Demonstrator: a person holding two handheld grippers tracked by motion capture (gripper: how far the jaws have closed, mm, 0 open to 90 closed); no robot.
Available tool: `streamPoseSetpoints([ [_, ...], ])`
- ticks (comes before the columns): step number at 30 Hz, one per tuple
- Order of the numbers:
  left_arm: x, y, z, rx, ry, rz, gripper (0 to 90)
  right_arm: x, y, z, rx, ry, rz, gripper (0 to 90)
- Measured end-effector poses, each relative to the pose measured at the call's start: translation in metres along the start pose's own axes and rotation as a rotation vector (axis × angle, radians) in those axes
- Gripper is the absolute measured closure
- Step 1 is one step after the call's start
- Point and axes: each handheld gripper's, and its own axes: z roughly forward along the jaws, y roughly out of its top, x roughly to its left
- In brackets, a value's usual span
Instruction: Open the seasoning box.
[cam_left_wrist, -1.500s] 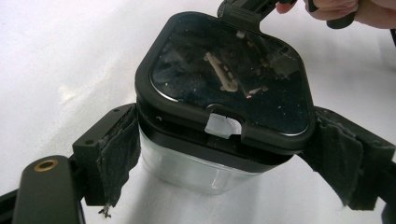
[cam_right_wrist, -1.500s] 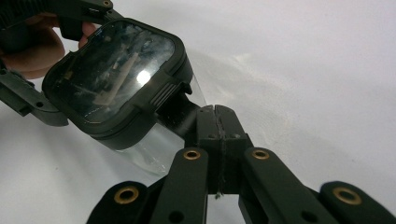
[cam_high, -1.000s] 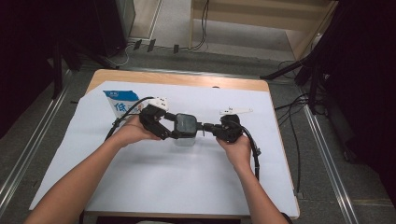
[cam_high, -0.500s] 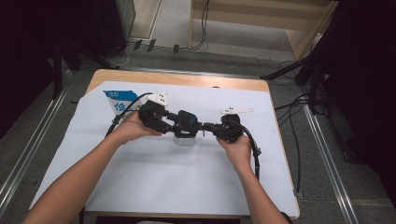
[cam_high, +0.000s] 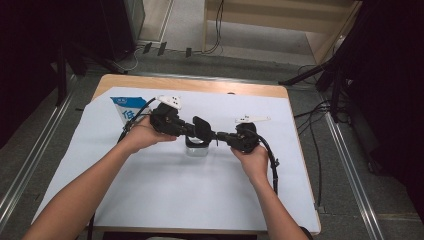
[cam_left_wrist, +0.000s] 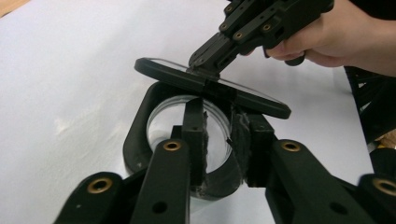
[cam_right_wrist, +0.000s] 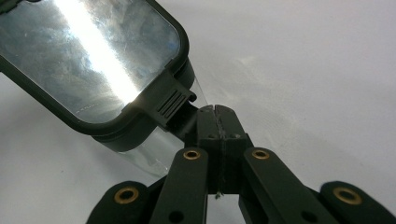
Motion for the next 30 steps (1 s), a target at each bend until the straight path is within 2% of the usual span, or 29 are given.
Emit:
streamPoseSetpoints([
  [3,-0.002,0.004,0.002,0.019,0.01,-0.001,81.1,0.0,-0.001,0.0,0.004,0.001,0.004,90.0],
  [6,-0.006,0.009,0.002,0.018,0.037,0.021,82.2,0.0,-0.001,0.0,0.002,-0.002,0.005,90.0],
  [9,-0.006,0.013,0.002,0.03,0.045,0.012,83.2,0.0,-0.001,0.001,0.0,-0.001,0.009,90.0],
  [19,-0.009,0.029,0.006,0.03,0.041,0.004,84.2,0.001,-0.004,0.0,0.001,0.001,0.018,90.0],
  [30,-0.012,0.043,0.018,0.066,0.03,0.008,84.4,0.001,-0.009,0.0,0.007,0.003,0.031,90.0],
])
